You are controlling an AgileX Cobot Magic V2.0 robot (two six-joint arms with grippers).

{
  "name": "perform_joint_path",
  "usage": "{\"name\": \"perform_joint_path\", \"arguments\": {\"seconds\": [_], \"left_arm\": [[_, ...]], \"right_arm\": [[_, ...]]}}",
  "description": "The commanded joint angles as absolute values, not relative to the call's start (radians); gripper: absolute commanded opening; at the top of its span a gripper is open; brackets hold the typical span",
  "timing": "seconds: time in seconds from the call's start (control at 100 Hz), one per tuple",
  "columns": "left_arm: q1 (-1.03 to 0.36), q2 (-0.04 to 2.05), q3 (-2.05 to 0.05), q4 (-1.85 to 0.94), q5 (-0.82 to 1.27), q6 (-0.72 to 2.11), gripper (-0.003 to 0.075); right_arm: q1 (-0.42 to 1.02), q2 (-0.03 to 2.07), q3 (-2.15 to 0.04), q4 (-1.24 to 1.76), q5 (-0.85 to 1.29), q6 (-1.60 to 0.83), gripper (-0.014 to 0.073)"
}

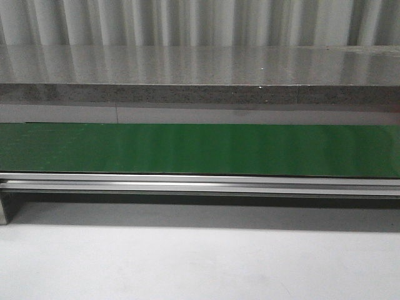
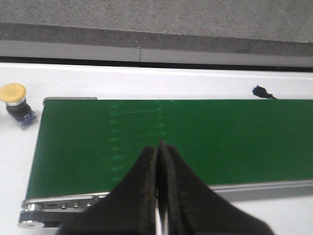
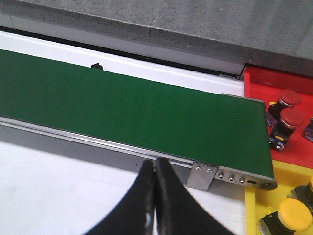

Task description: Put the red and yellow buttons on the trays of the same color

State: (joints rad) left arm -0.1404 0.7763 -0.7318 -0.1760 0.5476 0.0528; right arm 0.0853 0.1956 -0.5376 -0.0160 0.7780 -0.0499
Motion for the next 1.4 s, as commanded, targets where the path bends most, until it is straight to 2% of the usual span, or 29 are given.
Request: {"name": "perform_joint_path", "arguments": {"seconds": [0.0,0.06,0.1,0.25,0.32,0.86,1.0,1.14,1.39], "left_arm": [[-0.093,0.867,-0.830,-0.188,0.502,0.028,0.0011],[-0.060,0.926,-0.873,-0.188,0.508,0.028,0.0074],[-0.035,0.968,-0.894,-0.188,0.508,0.028,0.0143],[0.051,1.104,-0.991,-0.186,0.508,0.028,0.0468],[0.088,1.166,-1.042,-0.186,0.530,0.028,0.0536],[0.340,1.680,-1.583,-0.152,0.988,-0.190,0.0529],[0.346,1.804,-1.741,-0.094,1.146,-0.277,0.0529],[0.346,1.890,-1.868,-0.083,1.187,-0.371,0.0529],[0.346,1.994,-1.972,-0.085,1.259,-0.533,0.0529]], "right_arm": [[0.085,0.205,-0.559,-0.021,0.707,-0.060,-0.0066],[0.085,0.205,-0.559,-0.021,0.707,-0.060,-0.0066],[0.085,0.205,-0.559,-0.021,0.707,-0.060,-0.0066],[0.085,0.205,-0.559,-0.021,0.707,-0.060,-0.0066],[0.085,0.205,-0.559,-0.021,0.707,-0.060,-0.0066],[0.085,0.205,-0.559,-0.021,0.707,-0.060,-0.0066],[0.085,0.205,-0.559,-0.020,0.707,-0.060,-0.0066],[0.085,0.205,-0.559,-0.020,0.707,-0.060,-0.0066],[0.085,0.205,-0.559,-0.011,0.707,-0.060,-0.0066]]}}
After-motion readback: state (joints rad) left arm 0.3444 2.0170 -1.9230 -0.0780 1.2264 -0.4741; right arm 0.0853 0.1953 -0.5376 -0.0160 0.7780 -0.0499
